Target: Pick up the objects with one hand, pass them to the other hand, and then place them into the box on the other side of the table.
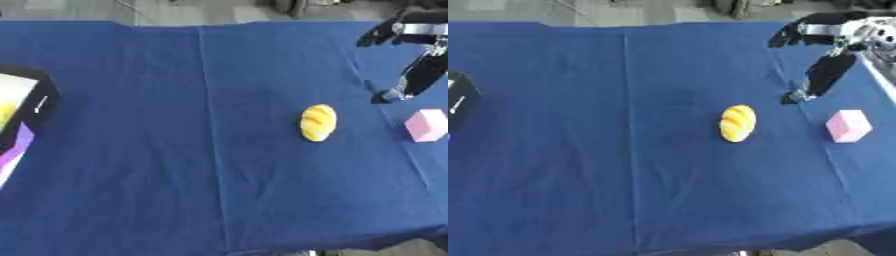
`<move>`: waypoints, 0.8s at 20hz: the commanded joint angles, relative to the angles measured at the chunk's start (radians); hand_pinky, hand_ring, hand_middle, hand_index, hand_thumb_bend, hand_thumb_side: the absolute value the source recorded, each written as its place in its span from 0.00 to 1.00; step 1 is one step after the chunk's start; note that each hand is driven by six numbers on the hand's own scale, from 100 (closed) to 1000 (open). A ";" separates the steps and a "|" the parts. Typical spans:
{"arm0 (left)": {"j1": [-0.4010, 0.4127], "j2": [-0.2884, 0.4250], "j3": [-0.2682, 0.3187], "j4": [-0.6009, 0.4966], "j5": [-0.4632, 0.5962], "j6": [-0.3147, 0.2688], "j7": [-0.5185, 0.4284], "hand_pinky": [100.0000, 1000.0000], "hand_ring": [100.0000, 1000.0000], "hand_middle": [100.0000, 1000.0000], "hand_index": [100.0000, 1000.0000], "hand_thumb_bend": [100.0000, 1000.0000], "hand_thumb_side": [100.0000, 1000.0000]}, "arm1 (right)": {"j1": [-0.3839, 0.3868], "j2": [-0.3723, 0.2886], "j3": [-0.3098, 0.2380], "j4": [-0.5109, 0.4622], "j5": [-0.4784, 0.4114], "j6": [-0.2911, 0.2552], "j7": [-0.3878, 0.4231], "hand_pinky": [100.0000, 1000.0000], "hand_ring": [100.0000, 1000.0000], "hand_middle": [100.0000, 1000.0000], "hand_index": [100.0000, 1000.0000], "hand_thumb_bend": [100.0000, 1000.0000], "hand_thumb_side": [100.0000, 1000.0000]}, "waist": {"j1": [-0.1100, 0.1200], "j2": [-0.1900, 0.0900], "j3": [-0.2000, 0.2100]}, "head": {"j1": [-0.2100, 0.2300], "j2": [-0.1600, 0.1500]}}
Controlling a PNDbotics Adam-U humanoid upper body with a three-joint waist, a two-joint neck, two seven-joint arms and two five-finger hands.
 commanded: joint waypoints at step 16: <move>0.008 0.032 0.023 -0.013 -0.023 0.015 0.003 0.76 0.71 0.68 0.79 0.55 0.38 | 0.057 -0.066 -0.114 0.149 -0.024 0.013 0.003 0.92 0.95 0.89 0.91 0.44 0.03 | 0.010 -0.018 -0.026 | 0.020 0.019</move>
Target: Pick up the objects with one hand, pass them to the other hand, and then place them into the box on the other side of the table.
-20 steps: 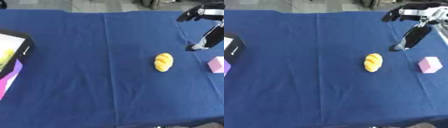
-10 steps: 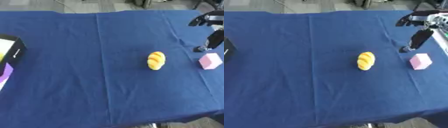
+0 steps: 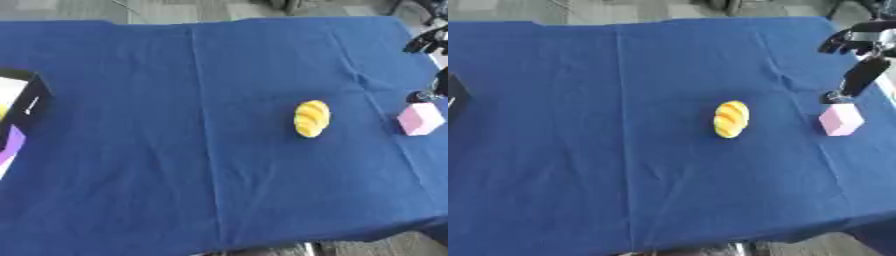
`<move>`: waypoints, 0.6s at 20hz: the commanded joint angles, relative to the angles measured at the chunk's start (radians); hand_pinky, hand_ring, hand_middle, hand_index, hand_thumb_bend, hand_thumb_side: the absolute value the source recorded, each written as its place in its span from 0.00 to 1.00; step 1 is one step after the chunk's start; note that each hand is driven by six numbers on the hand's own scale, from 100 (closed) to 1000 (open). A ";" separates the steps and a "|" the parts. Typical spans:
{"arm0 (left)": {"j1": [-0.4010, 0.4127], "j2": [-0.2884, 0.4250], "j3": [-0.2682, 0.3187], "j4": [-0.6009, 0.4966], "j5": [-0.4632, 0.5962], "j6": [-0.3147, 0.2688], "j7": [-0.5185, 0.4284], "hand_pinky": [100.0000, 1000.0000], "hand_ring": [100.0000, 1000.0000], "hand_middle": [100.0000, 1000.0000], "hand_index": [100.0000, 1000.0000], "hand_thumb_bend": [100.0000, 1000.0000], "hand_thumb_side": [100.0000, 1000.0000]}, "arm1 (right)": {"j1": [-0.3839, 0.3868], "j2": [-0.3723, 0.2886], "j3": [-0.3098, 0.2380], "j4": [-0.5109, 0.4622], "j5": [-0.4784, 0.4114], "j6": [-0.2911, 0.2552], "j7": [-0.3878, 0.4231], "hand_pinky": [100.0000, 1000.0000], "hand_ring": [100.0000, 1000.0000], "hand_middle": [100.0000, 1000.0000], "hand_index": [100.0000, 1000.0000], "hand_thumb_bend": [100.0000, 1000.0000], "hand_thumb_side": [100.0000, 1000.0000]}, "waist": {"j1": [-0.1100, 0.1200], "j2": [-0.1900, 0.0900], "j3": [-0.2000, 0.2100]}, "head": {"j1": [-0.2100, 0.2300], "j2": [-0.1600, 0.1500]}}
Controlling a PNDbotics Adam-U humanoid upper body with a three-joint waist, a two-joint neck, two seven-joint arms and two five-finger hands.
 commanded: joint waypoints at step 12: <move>0.004 0.045 0.025 -0.011 -0.012 0.026 0.015 0.76 0.70 0.68 0.78 0.53 0.38 | 0.010 -0.130 -0.011 0.093 -0.009 -0.055 0.073 0.94 0.97 0.91 0.88 0.42 0.00 | -0.002 -0.018 -0.021 | 0.005 -0.003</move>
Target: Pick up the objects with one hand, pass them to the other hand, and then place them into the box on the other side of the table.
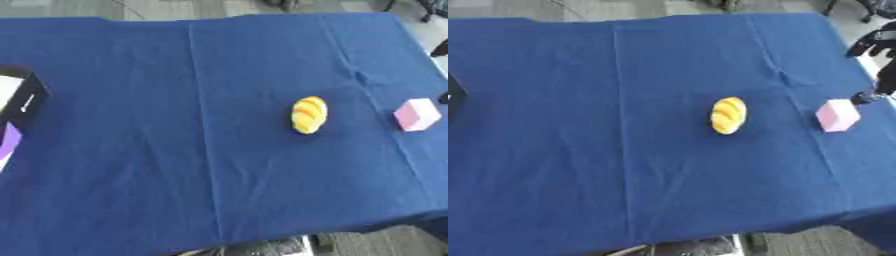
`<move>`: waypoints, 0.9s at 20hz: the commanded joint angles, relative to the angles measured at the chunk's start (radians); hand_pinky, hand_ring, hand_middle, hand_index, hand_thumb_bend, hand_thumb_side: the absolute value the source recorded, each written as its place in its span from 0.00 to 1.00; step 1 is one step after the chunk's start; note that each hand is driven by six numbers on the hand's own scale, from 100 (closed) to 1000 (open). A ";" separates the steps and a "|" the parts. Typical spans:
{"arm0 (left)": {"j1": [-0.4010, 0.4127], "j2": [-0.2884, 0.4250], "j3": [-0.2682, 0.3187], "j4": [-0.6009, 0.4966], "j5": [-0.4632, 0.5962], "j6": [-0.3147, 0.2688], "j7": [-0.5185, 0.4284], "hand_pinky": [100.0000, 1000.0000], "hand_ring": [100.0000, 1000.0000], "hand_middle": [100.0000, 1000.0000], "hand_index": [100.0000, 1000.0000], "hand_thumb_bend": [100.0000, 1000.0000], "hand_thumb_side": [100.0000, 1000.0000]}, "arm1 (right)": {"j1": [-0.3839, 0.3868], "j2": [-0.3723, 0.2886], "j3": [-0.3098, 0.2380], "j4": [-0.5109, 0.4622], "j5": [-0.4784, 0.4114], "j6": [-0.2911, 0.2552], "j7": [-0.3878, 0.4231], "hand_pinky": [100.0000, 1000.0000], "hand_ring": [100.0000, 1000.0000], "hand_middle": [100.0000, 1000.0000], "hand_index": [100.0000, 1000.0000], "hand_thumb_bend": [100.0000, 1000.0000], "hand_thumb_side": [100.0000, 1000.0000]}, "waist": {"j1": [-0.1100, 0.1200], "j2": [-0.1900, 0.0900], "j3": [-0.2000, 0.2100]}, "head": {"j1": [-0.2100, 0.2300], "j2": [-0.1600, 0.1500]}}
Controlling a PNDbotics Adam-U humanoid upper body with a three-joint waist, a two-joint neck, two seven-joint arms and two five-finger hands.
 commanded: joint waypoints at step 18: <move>0.002 0.032 0.034 -0.021 0.002 0.015 0.031 0.76 0.70 0.67 0.77 0.51 0.37 | -0.009 -0.042 0.046 0.038 0.047 -0.060 -0.010 0.95 0.97 0.91 0.89 0.45 0.00 | 0.023 0.004 -0.002 | -0.029 -0.041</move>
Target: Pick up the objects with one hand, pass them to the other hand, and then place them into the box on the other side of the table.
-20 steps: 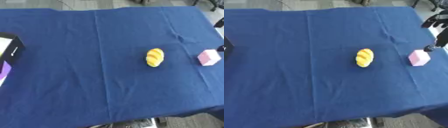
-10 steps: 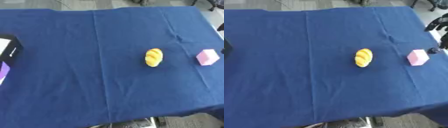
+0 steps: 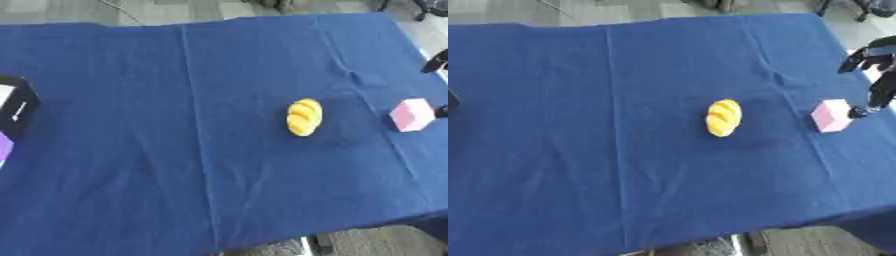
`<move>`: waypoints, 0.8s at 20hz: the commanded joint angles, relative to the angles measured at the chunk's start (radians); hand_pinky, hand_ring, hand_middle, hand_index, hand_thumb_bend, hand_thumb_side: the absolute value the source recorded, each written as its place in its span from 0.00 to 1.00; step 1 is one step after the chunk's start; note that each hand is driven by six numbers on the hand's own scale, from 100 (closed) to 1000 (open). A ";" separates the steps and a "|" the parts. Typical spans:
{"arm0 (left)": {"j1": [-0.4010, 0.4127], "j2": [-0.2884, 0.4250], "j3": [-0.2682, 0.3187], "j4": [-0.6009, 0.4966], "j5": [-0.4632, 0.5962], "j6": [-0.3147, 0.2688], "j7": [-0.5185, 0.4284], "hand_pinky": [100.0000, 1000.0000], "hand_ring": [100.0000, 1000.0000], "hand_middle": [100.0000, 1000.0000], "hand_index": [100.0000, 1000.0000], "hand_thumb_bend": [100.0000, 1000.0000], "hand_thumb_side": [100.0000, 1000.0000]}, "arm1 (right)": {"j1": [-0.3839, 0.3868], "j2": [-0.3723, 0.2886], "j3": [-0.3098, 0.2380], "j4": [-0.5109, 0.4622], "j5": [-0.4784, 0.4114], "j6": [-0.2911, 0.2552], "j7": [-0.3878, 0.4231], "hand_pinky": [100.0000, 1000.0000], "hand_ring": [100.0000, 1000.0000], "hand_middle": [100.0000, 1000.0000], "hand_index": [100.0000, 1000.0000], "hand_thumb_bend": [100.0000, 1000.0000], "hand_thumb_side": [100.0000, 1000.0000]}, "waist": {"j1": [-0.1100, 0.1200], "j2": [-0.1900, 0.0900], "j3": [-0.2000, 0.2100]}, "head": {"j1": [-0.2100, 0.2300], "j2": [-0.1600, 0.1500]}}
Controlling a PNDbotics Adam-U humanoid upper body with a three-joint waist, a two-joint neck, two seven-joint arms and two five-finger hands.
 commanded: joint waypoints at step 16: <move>0.009 0.014 0.036 -0.034 0.011 0.004 0.030 0.76 0.68 0.67 0.77 0.48 0.38 | -0.037 -0.013 0.017 0.046 0.070 -0.020 -0.025 0.95 0.96 0.90 0.90 0.44 0.00 | 0.024 0.024 0.003 | -0.009 -0.026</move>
